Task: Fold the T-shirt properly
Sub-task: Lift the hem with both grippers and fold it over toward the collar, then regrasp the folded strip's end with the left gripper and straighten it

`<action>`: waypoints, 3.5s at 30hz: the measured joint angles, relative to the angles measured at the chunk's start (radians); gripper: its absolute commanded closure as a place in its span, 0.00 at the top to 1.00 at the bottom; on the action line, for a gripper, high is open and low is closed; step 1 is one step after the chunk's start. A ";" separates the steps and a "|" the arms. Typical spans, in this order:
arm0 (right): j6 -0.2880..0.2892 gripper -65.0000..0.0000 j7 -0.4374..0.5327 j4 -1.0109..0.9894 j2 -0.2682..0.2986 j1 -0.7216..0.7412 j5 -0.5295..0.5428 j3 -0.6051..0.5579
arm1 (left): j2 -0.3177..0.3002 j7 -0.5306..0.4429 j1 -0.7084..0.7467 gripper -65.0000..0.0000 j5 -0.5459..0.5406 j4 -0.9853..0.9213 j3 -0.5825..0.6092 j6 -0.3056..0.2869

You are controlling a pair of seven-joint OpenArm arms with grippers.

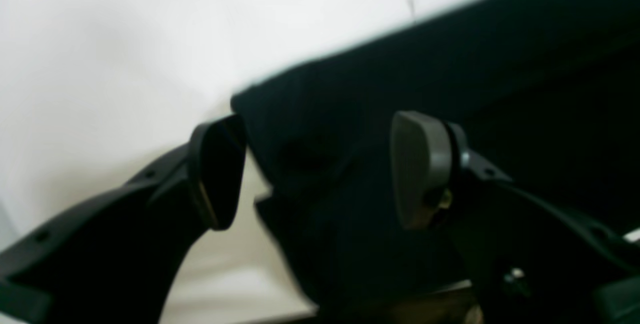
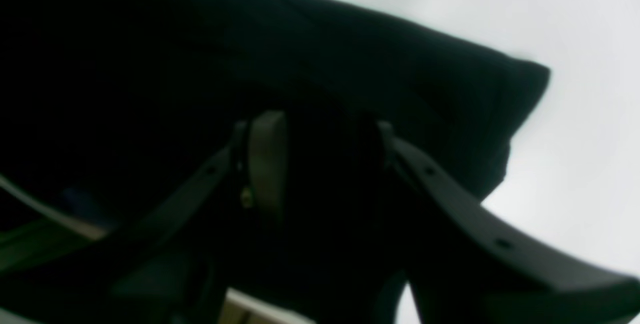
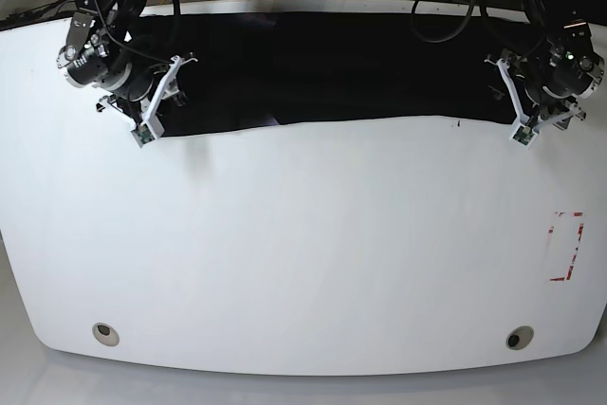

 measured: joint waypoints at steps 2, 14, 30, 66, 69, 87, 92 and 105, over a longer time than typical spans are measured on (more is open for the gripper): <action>-0.001 0.32 0.037 -0.036 -0.015 0.001 -0.045 -0.018 | 0.004 0.006 0.004 0.58 0.031 -0.045 0.004 0.000; 0.005 0.32 0.293 -0.314 -0.017 0.089 -0.184 -0.016 | -0.021 -0.161 -0.168 0.56 0.062 -0.347 0.058 0.003; 0.005 0.32 0.312 -0.338 -0.022 0.114 -0.202 -0.018 | -0.064 -0.072 -0.342 0.56 0.065 -0.246 0.071 0.002; 0.005 0.31 0.313 -0.344 -0.023 0.122 -0.200 -0.018 | -0.058 -0.284 -0.508 0.00 0.063 -0.699 0.098 0.002; 0.005 0.31 0.314 -0.347 -0.025 0.123 -0.200 -0.018 | -0.060 -0.289 -0.465 0.00 0.055 -0.580 0.097 0.002; 0.005 0.32 0.316 -0.358 -0.025 0.124 -0.193 -0.018 | -0.085 -0.280 -0.117 0.33 0.063 -0.248 0.097 -0.001; 0.006 0.32 0.339 -0.395 -0.022 0.140 -0.178 -0.016 | -0.086 -0.282 -0.119 0.63 0.058 -0.294 0.036 0.000; 0.007 0.32 0.339 -0.408 -0.022 0.151 -0.173 -0.016 | -0.176 -0.045 -0.151 0.67 -0.344 -0.309 -0.207 0.000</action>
